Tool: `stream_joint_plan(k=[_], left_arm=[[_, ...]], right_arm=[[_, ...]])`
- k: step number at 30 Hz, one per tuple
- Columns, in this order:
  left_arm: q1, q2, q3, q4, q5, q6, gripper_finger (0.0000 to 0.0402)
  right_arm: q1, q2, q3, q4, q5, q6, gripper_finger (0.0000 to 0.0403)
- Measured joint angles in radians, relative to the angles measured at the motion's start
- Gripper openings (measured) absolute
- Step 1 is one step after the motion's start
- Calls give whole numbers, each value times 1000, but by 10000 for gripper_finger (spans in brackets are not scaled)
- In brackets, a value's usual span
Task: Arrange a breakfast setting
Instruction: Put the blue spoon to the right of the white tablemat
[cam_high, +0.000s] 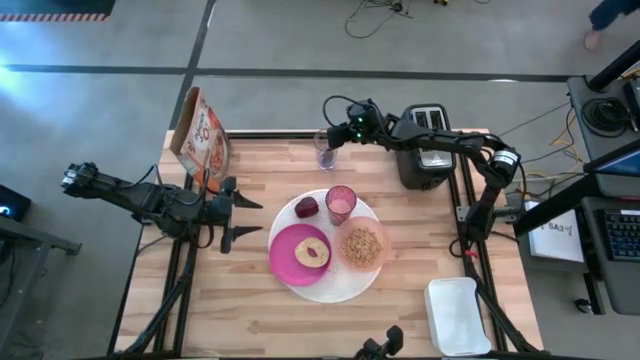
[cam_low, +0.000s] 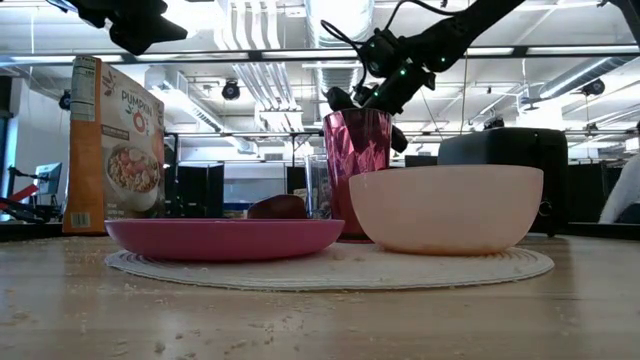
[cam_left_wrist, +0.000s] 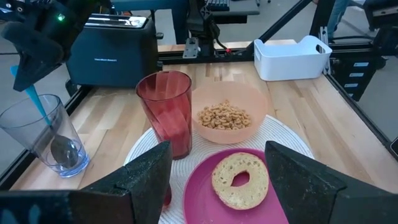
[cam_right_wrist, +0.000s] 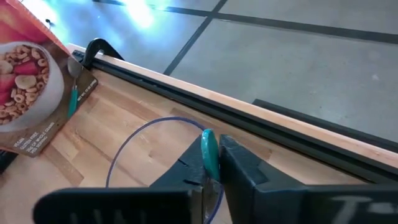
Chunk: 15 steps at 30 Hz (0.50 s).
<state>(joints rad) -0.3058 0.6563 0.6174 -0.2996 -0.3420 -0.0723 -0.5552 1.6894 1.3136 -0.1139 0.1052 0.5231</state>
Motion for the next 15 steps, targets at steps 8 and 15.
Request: stream_joint_plan(k=[8, 15], left_arm=[[0, 0, 0, -2, 0, 0, 239], [0, 0, 0, -3, 0, 0, 239]], right_arm=[[0, -11, 0, -2, 0, 1, 9], [0, -61, 0, -3, 0, 0, 9]])
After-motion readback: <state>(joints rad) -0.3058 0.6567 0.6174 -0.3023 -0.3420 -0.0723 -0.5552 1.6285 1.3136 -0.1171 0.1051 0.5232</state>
